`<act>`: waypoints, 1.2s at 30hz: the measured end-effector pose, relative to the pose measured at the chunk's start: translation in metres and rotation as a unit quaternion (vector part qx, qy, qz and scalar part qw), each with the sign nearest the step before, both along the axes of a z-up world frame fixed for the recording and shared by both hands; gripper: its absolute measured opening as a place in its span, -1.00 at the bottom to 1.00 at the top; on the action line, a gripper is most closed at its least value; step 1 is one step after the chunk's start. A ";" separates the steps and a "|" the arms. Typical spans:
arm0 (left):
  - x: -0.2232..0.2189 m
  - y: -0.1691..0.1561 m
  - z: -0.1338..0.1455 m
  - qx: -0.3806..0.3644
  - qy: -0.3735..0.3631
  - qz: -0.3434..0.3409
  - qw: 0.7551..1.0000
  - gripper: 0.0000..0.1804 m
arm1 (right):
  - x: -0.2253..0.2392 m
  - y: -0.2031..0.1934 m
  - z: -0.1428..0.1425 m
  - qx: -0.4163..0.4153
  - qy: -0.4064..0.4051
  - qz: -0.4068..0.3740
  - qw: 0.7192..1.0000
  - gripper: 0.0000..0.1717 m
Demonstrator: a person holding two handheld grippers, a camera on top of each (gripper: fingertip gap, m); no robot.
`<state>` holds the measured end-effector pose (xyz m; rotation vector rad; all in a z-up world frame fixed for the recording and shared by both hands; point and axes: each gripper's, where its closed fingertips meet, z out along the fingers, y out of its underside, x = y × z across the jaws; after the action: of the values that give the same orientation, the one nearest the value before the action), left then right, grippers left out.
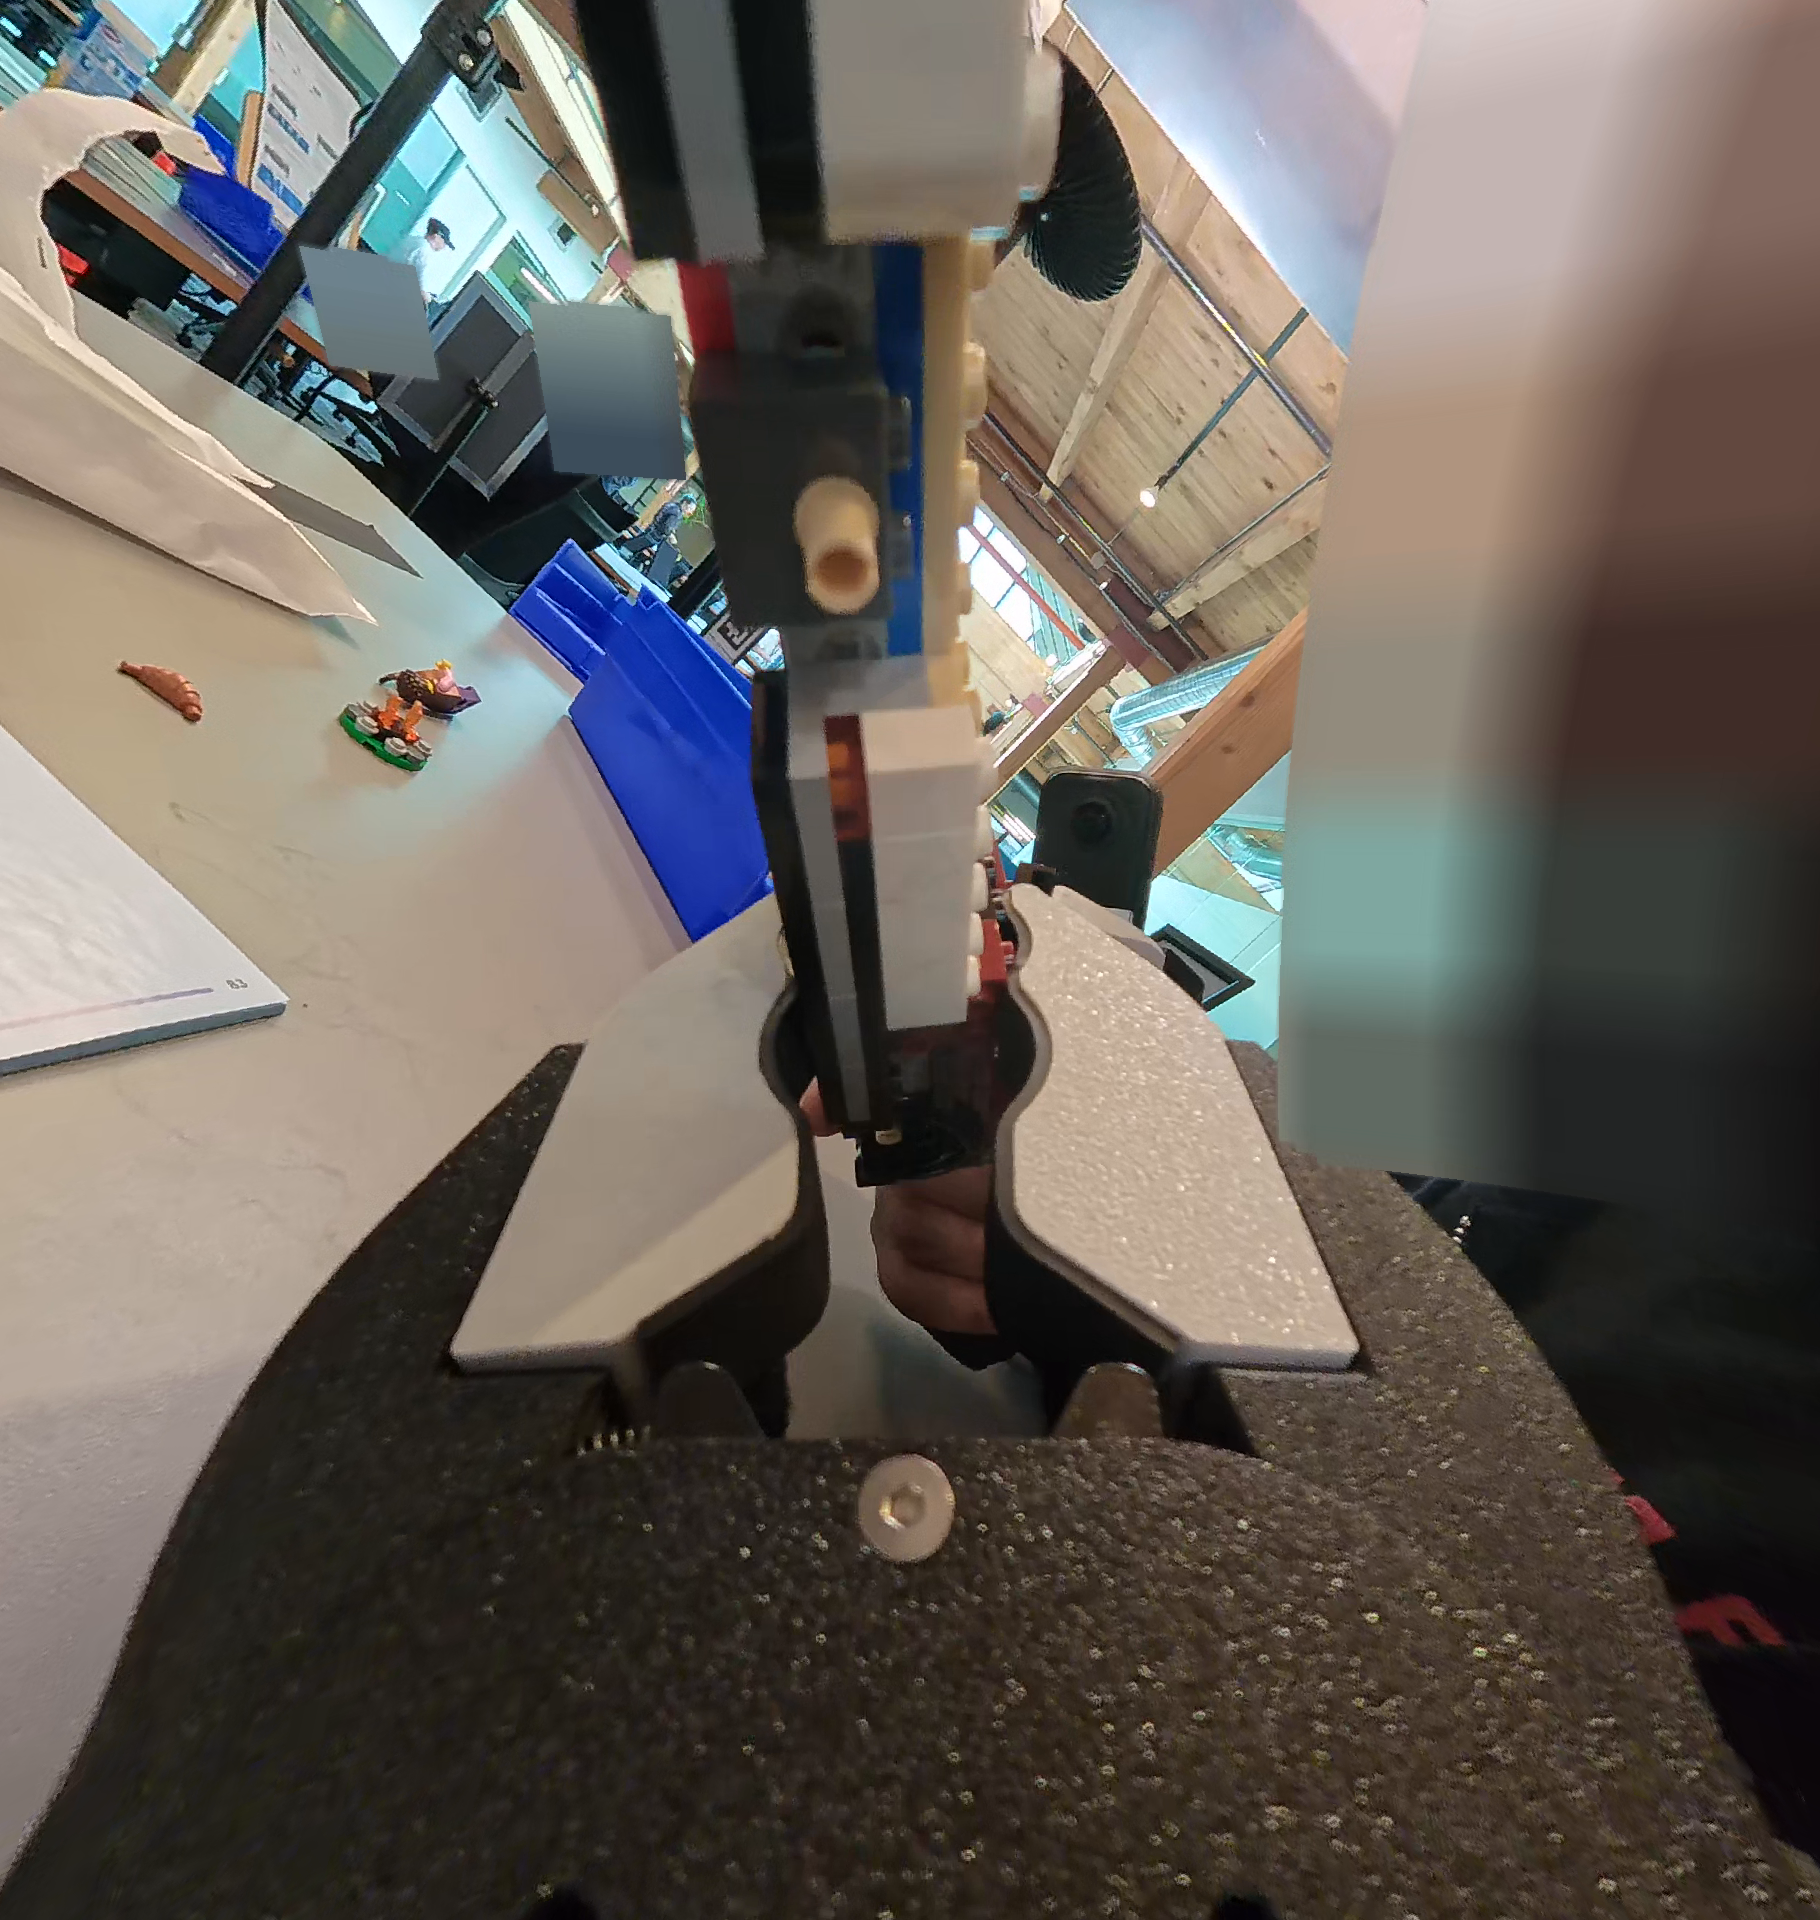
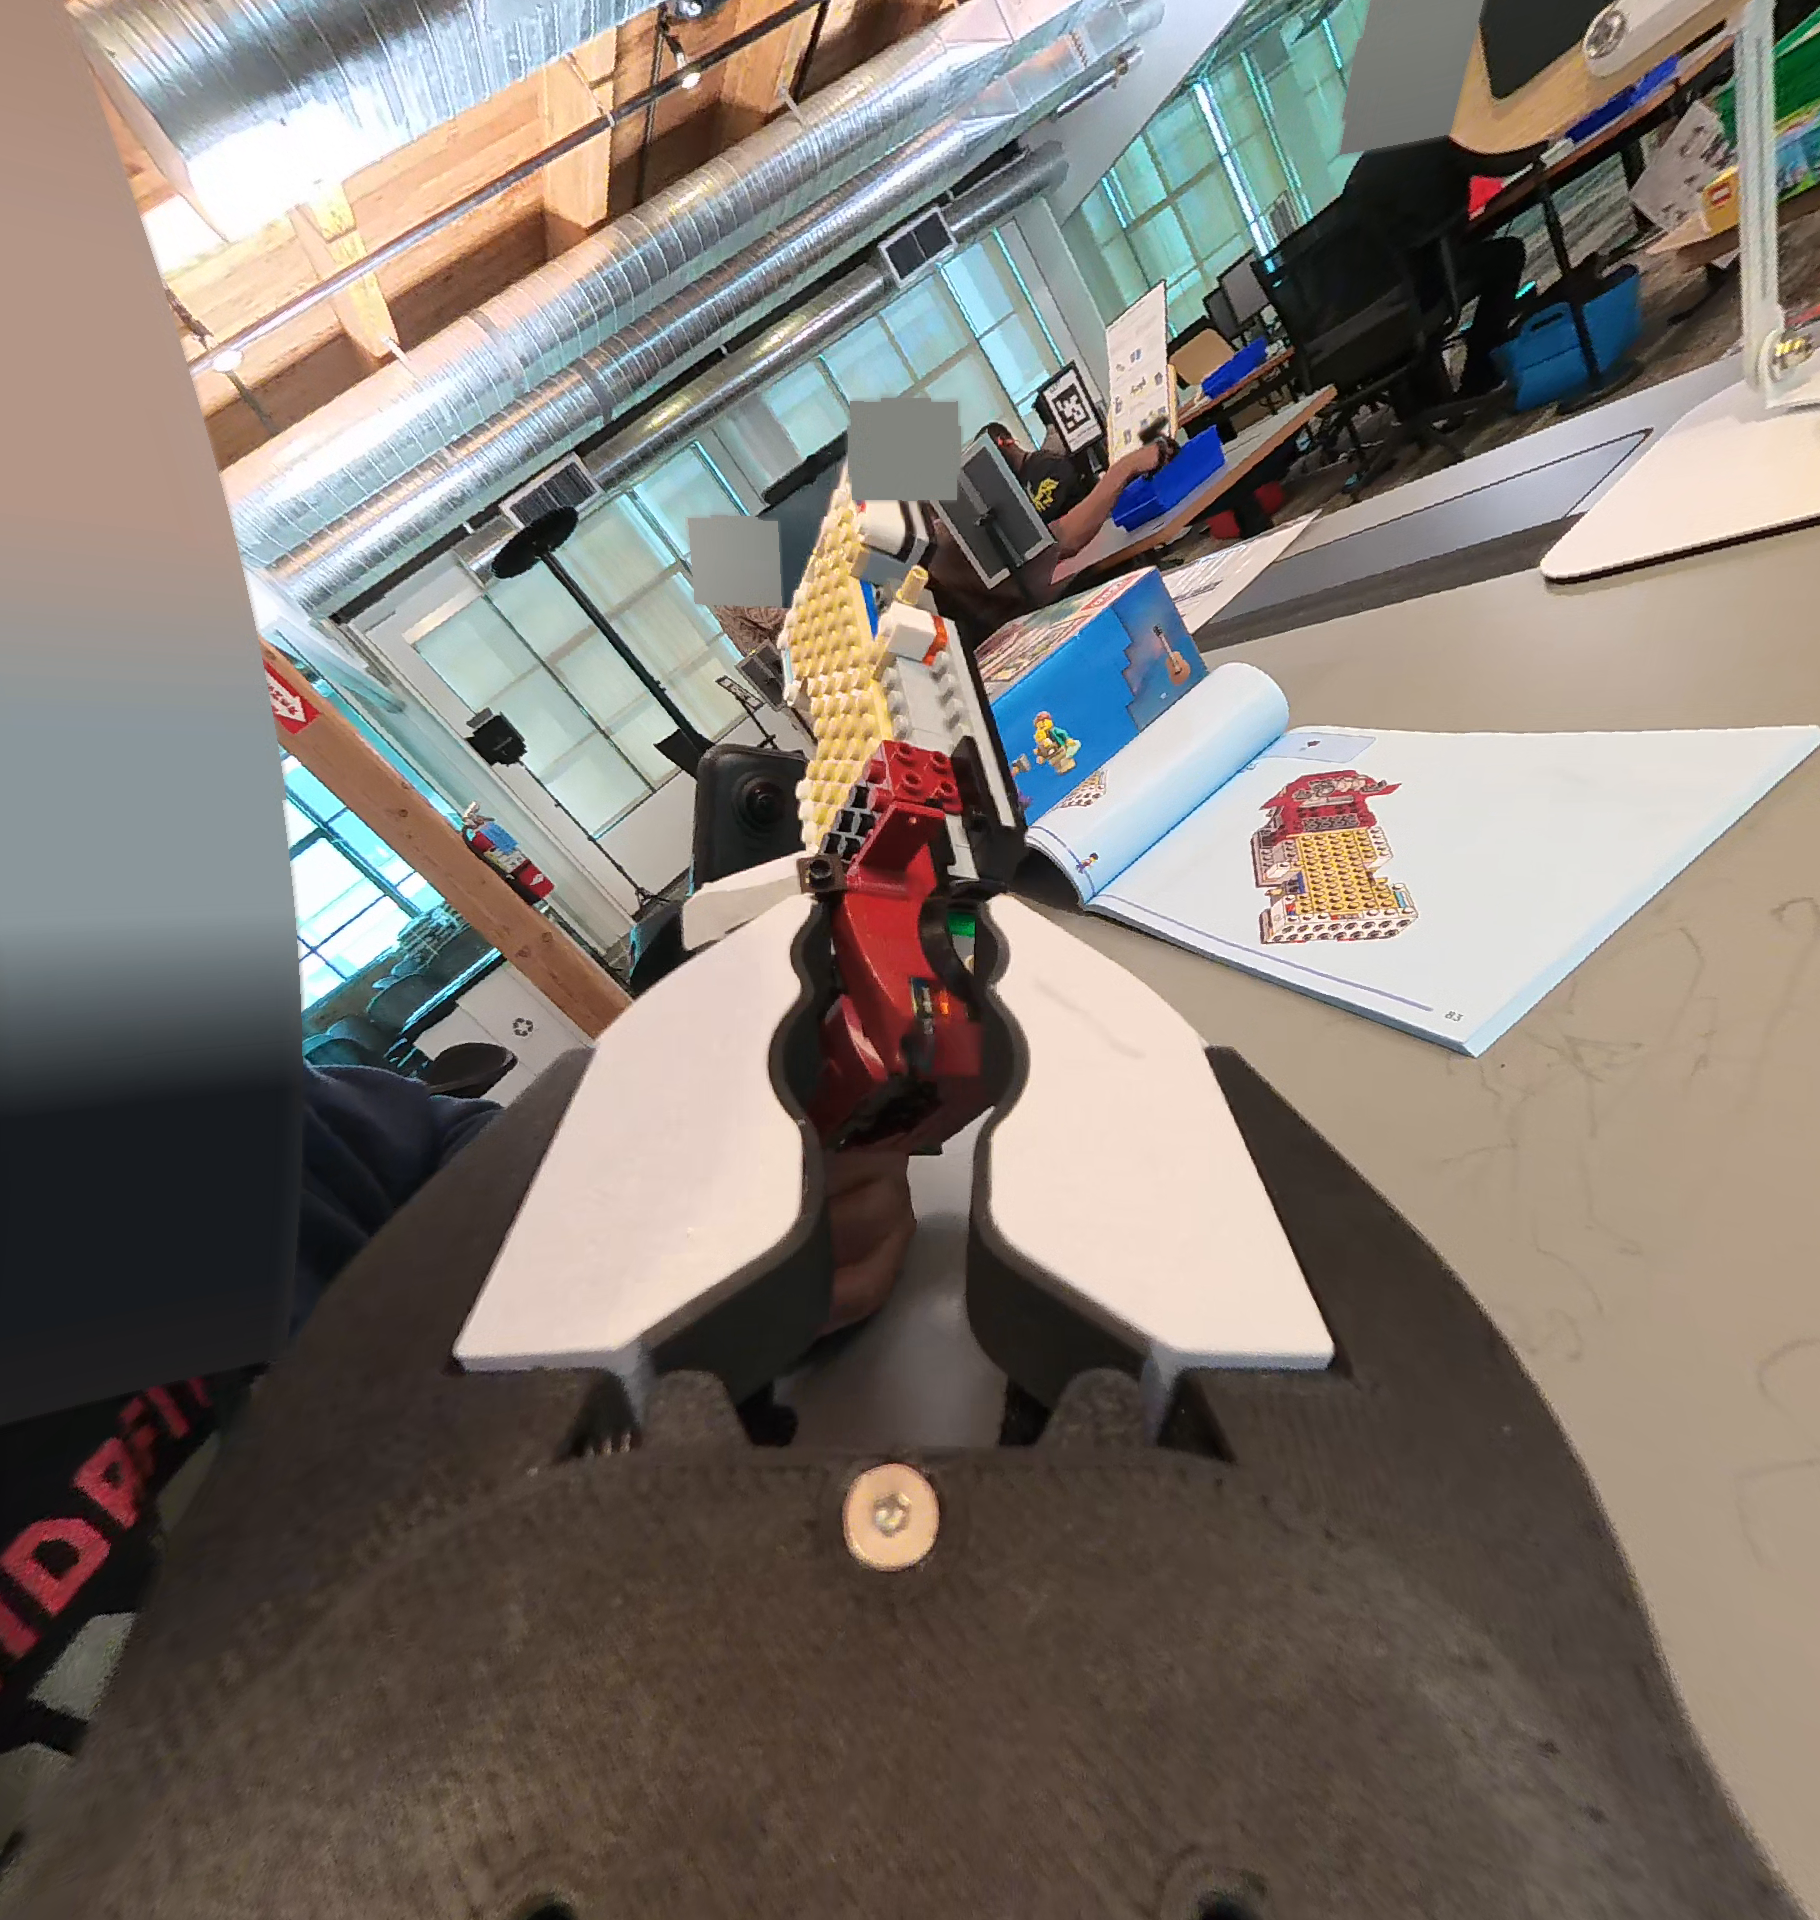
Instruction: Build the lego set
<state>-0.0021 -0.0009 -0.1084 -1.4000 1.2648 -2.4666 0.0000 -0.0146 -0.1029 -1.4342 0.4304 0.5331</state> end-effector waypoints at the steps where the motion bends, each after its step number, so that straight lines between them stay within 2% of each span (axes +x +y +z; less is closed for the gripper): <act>1: 0.000 0.000 0.000 -0.001 0.002 -0.001 1.000 -0.65 | 0.000 0.000 0.000 -0.001 0.001 0.000 1.000 -0.70; 16: 0.002 -0.002 -0.004 0.025 0.013 0.010 1.000 -0.64 | 0.002 -0.001 -0.004 0.020 0.095 0.041 0.994 -0.72; 36: 0.006 -0.001 -0.006 0.046 0.040 0.038 0.997 -0.64 | 0.008 0.001 -0.008 0.002 0.169 0.055 0.984 -0.71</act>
<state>0.0035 -0.0016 -0.1142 -1.5072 1.2972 -2.2941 0.0082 -0.0140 -0.1105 -1.3710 0.6210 0.8717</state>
